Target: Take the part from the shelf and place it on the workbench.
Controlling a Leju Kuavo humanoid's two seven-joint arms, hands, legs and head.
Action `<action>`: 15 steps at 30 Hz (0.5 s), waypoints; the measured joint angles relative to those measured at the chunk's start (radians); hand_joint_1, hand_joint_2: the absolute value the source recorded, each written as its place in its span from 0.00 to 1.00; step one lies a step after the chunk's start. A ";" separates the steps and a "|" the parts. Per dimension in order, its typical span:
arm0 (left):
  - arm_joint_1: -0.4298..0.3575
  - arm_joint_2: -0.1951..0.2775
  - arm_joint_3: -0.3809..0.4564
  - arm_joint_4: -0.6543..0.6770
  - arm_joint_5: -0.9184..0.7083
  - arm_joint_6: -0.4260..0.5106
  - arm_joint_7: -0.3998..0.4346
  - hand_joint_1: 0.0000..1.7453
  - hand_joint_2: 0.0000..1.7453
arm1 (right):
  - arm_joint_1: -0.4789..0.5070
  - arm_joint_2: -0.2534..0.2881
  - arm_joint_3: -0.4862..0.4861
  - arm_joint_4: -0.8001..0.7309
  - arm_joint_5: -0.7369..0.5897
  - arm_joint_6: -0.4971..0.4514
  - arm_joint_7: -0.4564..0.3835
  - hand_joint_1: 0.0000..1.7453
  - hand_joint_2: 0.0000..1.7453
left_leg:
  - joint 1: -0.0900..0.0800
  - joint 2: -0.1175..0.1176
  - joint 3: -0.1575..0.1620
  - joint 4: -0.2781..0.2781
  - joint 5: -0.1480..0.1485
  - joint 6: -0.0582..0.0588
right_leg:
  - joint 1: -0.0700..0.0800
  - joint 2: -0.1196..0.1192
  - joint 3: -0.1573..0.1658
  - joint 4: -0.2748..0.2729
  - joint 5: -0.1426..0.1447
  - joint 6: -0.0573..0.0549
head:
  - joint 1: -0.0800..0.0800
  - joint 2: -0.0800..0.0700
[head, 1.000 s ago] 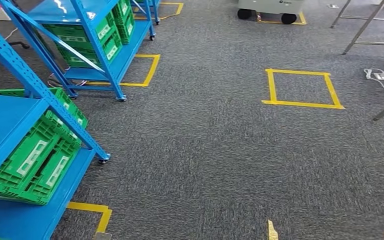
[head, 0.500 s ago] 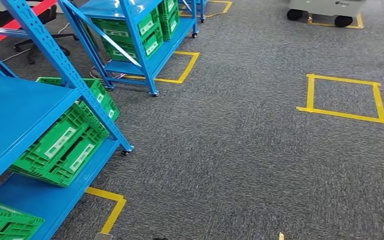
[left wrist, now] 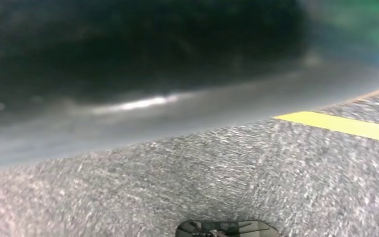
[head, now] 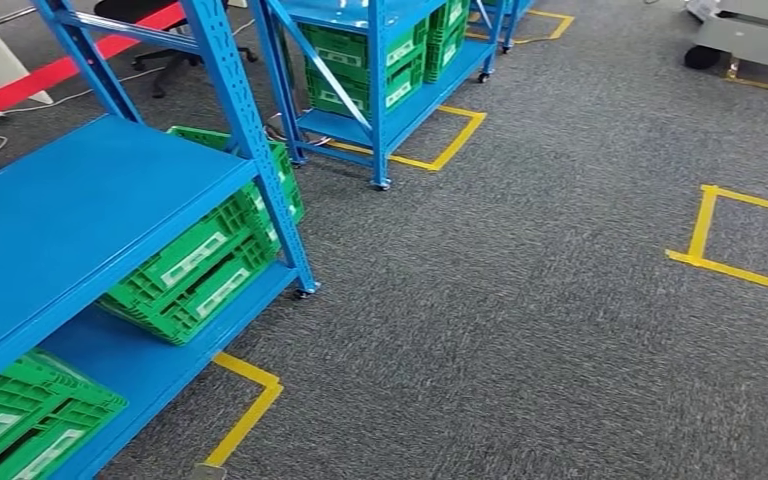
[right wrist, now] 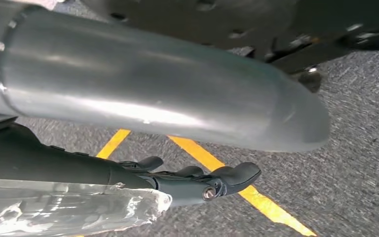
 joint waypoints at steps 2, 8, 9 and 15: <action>0.001 0.000 0.001 0.000 0.000 0.000 -0.001 0.00 0.00 | 0.000 -0.001 0.000 0.000 0.000 0.000 0.000 0.00 0.00 | 0.004 -0.028 0.006 0.002 -0.004 -0.006 | -0.006 0.015 0.035 -0.109 0.083 0.005 | 0.000 0.000; 0.004 0.001 0.003 0.000 0.000 0.000 -0.003 0.00 0.00 | -0.003 -0.001 0.000 0.000 0.000 0.000 0.000 0.00 0.00 | 0.009 -0.081 -0.008 0.014 -0.008 -0.042 | -0.012 0.059 0.107 -0.258 0.127 -0.020 | 0.001 0.000; 0.005 0.001 0.003 0.000 -0.001 0.000 -0.003 0.00 0.00 | -0.003 -0.001 0.000 0.000 0.000 0.000 0.000 0.00 0.00 | 0.008 -0.066 -0.015 0.026 -0.017 -0.048 | -0.013 0.048 0.109 -0.259 0.128 -0.028 | -0.003 0.000; 0.001 0.001 0.004 0.000 -0.007 0.002 -0.005 0.00 0.00 | 0.002 -0.001 0.000 0.000 0.001 0.001 0.000 0.00 0.00 | 0.009 0.030 -0.146 0.291 -0.125 -0.059 | -0.002 -0.039 0.114 -0.263 0.119 -0.052 | -0.016 0.000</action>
